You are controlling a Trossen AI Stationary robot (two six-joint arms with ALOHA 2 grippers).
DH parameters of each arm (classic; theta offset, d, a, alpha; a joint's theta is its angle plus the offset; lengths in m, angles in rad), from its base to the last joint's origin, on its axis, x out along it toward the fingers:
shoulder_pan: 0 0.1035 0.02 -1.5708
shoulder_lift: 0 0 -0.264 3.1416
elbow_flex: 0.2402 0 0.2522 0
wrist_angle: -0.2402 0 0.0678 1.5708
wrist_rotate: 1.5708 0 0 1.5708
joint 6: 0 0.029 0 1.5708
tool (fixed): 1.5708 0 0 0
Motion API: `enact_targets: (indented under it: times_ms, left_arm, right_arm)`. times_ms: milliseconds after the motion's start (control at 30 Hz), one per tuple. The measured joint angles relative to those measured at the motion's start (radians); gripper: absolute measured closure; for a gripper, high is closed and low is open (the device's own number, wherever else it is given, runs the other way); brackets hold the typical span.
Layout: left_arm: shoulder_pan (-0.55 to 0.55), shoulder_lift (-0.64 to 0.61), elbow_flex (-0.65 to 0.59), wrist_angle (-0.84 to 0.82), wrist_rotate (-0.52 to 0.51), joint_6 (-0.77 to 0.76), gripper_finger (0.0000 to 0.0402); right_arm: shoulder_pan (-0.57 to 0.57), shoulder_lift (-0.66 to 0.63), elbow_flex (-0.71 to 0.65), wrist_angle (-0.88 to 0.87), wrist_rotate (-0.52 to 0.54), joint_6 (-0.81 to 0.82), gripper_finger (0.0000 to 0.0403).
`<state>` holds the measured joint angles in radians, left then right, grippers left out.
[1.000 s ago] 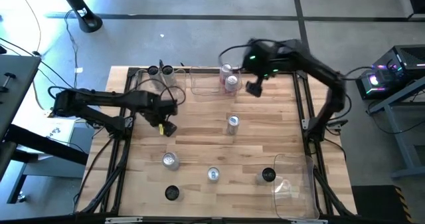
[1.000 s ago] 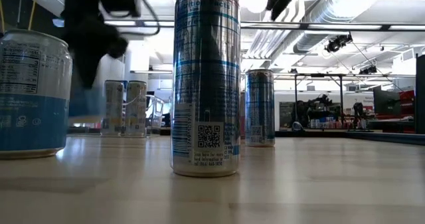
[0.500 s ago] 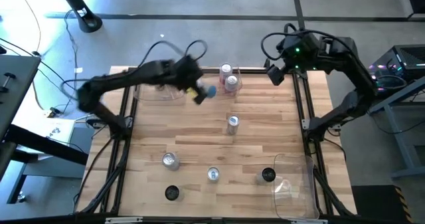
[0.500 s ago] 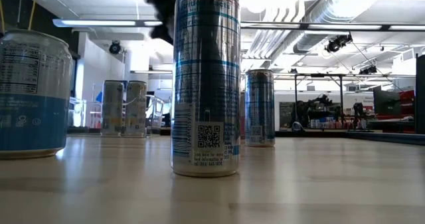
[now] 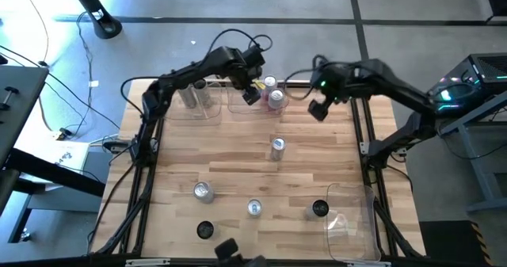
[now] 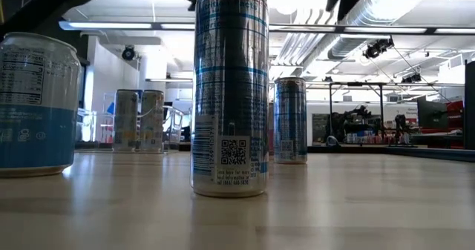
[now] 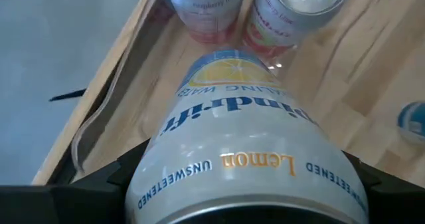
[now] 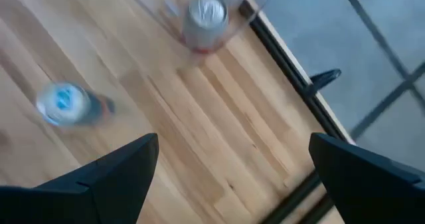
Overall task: Sort soda cans
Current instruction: Put the top blue-white soda can into the top right transparent bin
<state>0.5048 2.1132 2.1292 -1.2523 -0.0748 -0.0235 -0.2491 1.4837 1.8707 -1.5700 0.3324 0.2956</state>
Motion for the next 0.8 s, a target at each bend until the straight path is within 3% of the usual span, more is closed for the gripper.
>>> enact_targets:
  times_ms: [300, 700, 800]
  left_arm:
    - [0.009, 0.116, 0.003, 0.026, -0.029, 0.021, 0.0125]
    - [0.014, 0.185, 0.002, 0.065, -0.090, 0.010, 0.0124]
    - [0.015, 0.184, 0.002, 0.086, -0.091, 0.017, 0.0071]
  right_arm:
    - [0.046, -0.040, -0.151, 0.022, 0.060, 0.043, 0.0018]
    - [0.105, -0.139, -0.174, 0.036, 0.058, 0.231, 0.0018]
    - [0.126, -0.140, -0.174, 0.037, 0.058, 0.251, 0.0018]
